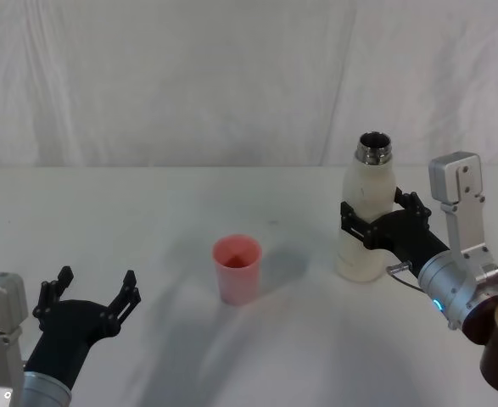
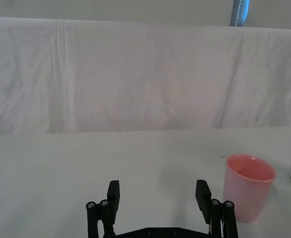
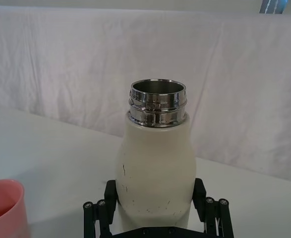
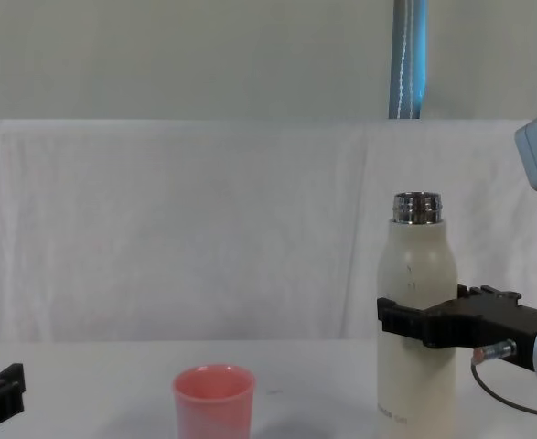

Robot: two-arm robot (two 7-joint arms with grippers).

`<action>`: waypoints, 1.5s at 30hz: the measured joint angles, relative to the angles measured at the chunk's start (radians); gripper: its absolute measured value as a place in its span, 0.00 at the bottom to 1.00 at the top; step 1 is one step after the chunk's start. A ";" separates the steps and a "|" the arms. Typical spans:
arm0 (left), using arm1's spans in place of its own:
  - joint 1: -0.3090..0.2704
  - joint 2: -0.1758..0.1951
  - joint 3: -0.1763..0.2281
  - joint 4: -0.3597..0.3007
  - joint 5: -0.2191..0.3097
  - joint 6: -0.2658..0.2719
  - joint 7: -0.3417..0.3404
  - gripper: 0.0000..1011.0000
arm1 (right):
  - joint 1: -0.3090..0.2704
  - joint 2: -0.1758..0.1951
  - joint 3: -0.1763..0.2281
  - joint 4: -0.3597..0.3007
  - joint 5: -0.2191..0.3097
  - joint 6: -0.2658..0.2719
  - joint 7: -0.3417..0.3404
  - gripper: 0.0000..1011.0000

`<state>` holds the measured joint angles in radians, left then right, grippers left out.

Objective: Grasp the thermos with one hand and pour water into the cup lid.

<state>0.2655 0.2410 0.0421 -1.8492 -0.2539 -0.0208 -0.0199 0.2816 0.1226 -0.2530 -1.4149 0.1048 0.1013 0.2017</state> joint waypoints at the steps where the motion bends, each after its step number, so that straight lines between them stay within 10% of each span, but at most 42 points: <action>1: 0.000 0.000 0.000 0.000 0.000 0.000 0.000 0.99 | 0.000 0.000 0.000 0.000 0.000 0.000 0.000 0.94; 45: 0.000 0.000 0.000 0.000 0.000 0.000 0.000 0.99 | -0.003 -0.012 0.014 -0.001 0.002 0.024 -0.023 0.96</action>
<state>0.2655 0.2409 0.0421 -1.8493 -0.2538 -0.0208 -0.0199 0.2783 0.1109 -0.2386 -1.4158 0.1069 0.1257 0.1786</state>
